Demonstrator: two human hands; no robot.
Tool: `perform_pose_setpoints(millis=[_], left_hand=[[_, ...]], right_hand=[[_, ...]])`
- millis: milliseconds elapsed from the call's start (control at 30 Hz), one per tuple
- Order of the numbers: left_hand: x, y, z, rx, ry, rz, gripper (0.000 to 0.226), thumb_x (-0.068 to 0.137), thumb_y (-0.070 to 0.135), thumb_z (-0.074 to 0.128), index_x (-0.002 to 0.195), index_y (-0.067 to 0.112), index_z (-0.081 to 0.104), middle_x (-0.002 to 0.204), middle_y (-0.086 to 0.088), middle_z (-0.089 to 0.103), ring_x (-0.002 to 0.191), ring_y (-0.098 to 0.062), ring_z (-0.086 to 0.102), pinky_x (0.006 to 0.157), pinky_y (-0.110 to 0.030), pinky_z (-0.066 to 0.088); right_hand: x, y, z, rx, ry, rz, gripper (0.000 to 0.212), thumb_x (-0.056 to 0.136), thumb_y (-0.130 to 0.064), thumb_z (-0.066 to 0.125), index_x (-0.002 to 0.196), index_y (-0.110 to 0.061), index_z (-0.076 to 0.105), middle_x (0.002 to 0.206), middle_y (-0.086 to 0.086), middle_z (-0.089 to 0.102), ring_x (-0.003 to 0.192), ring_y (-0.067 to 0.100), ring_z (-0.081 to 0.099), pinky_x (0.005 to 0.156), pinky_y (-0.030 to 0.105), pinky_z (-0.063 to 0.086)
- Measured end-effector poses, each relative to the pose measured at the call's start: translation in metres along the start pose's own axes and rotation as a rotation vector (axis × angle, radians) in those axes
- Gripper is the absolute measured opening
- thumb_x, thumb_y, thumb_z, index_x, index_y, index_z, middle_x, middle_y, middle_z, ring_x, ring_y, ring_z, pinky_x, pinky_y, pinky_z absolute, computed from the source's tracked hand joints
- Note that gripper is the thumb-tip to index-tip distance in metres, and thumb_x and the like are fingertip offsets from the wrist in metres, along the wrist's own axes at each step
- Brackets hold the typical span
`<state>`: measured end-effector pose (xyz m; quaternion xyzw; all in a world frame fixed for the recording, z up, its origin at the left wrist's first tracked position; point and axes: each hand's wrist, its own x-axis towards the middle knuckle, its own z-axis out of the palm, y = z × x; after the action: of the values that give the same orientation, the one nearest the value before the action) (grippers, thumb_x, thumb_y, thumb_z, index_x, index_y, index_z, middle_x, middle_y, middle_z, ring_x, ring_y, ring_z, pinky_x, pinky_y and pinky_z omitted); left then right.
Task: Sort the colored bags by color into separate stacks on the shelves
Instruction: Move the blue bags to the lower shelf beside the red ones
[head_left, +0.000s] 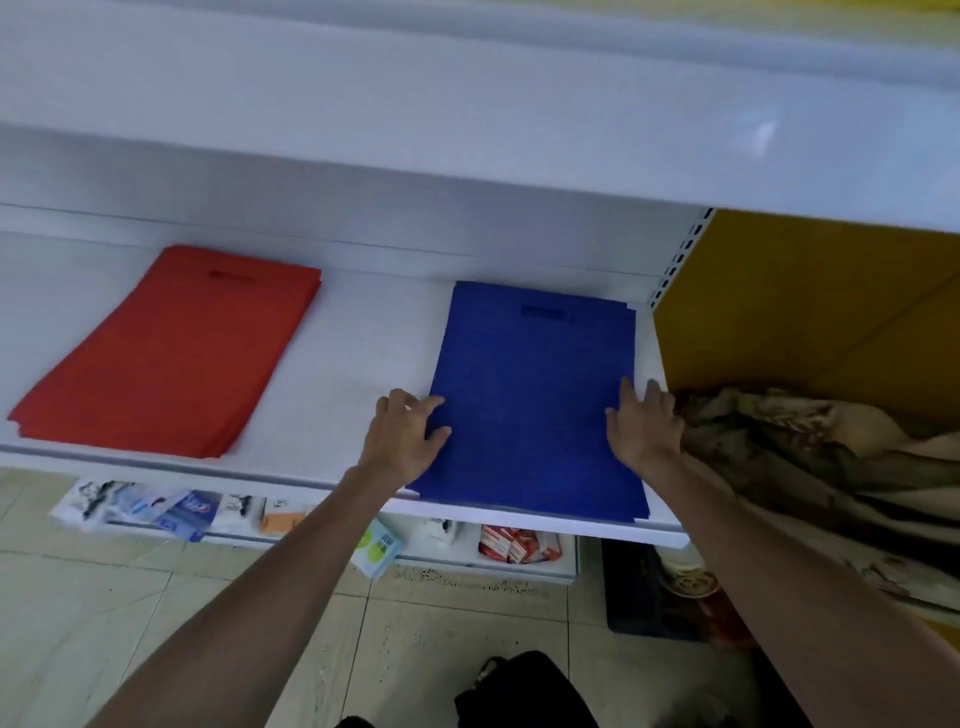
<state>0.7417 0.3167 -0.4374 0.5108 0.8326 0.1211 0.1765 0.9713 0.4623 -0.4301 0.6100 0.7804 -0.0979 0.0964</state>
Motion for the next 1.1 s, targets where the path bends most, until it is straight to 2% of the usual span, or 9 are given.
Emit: perform_pose_setpoints(millis=[67, 133, 300, 433, 600, 733, 867, 967, 1100], left_hand=[[-0.012, -0.006, -0.012, -0.079, 0.07, -0.022, 0.042, 0.093, 0.029, 0.049, 0.134, 0.018, 0.045, 0.126, -0.015, 0.043, 0.119, -0.029, 0.039, 0.1, -0.032, 0.036], [-0.033, -0.019, -0.034, -0.159, 0.137, -0.068, 0.037, 0.091, 0.024, 0.053, 0.127, 0.016, 0.052, 0.121, -0.015, 0.048, 0.113, -0.029, 0.046, 0.098, -0.033, 0.038], [-0.111, -0.098, -0.12, -0.223, 0.334, -0.262, 0.03, 0.085, 0.012, 0.06, 0.114, 0.009, 0.062, 0.108, -0.017, 0.055, 0.105, -0.033, 0.052, 0.091, -0.035, 0.04], [-0.199, -0.178, -0.203, -0.252, 0.622, -0.486, 0.027, 0.08, 0.001, 0.06, 0.106, 0.004, 0.066, 0.107, -0.019, 0.058, 0.099, -0.034, 0.057, 0.088, -0.033, 0.041], [-0.302, -0.256, -0.289, -0.147, 0.815, -0.565, 0.026, 0.078, -0.001, 0.065, 0.103, 0.003, 0.066, 0.103, -0.02, 0.059, 0.09, -0.034, 0.06, 0.08, -0.033, 0.044], [-0.348, -0.306, -0.355, -0.032, 0.947, -0.597, 0.027, 0.08, 0.003, 0.065, 0.107, 0.004, 0.066, 0.105, -0.02, 0.06, 0.096, -0.035, 0.058, 0.081, -0.034, 0.044], [-0.367, -0.333, -0.406, -0.012, 1.0, -0.562, 0.026, 0.085, 0.007, 0.06, 0.111, 0.007, 0.063, 0.109, -0.018, 0.057, 0.101, -0.032, 0.054, 0.082, -0.03, 0.04], [-0.362, -0.356, -0.441, 0.004, 1.033, -0.506, 0.021, 0.086, 0.006, 0.059, 0.107, 0.004, 0.065, 0.104, -0.016, 0.058, 0.101, -0.029, 0.053, 0.075, -0.022, 0.033], [-0.326, -0.401, -0.485, -0.046, 1.048, -0.476, 0.022, 0.086, 0.007, 0.058, 0.107, 0.011, 0.065, 0.107, -0.011, 0.056, 0.102, -0.023, 0.054, 0.079, -0.024, 0.039]], right_hand=[[-0.009, -0.014, -0.013, 0.089, 0.138, -0.102, 0.049, 0.098, -0.023, 0.037, 0.143, -0.007, 0.027, 0.147, 0.018, 0.027, 0.132, 0.034, 0.028, 0.102, 0.046, 0.033], [-0.025, -0.041, -0.028, 0.23, 0.185, -0.249, 0.045, 0.098, -0.018, 0.038, 0.14, -0.006, 0.033, 0.142, 0.016, 0.036, 0.128, 0.032, 0.035, 0.1, 0.043, 0.037], [-0.081, -0.166, -0.062, 0.388, 0.057, -0.58, 0.043, 0.098, -0.011, 0.036, 0.14, -0.006, 0.034, 0.14, 0.014, 0.039, 0.122, 0.032, 0.045, 0.097, 0.041, 0.042], [-0.148, -0.3, -0.075, 0.465, -0.014, -0.892, 0.043, 0.092, -0.006, 0.043, 0.135, -0.007, 0.043, 0.131, 0.014, 0.049, 0.114, 0.031, 0.053, 0.096, 0.037, 0.042], [-0.255, -0.454, -0.106, 0.598, -0.022, -1.201, 0.039, 0.086, -0.002, 0.046, 0.125, -0.006, 0.053, 0.12, 0.015, 0.059, 0.106, 0.032, 0.059, 0.091, 0.04, 0.046], [-0.313, -0.543, -0.15, 0.773, 0.049, -1.339, 0.035, 0.088, -0.002, 0.046, 0.123, -0.001, 0.052, 0.115, 0.016, 0.06, 0.101, 0.034, 0.059, 0.087, 0.043, 0.047], [-0.341, -0.611, -0.2, 0.859, 0.164, -1.383, 0.034, 0.089, -0.003, 0.046, 0.123, -0.003, 0.052, 0.11, 0.016, 0.062, 0.1, 0.032, 0.059, 0.087, 0.045, 0.048], [-0.347, -0.659, -0.232, 0.882, 0.206, -1.404, 0.035, 0.09, -0.005, 0.047, 0.125, -0.007, 0.051, 0.112, 0.01, 0.06, 0.099, 0.025, 0.059, 0.086, 0.043, 0.051], [-0.336, -0.717, -0.257, 0.874, 0.246, -1.421, 0.036, 0.091, -0.006, 0.047, 0.127, -0.007, 0.049, 0.119, 0.008, 0.058, 0.104, 0.022, 0.057, 0.088, 0.037, 0.049]])
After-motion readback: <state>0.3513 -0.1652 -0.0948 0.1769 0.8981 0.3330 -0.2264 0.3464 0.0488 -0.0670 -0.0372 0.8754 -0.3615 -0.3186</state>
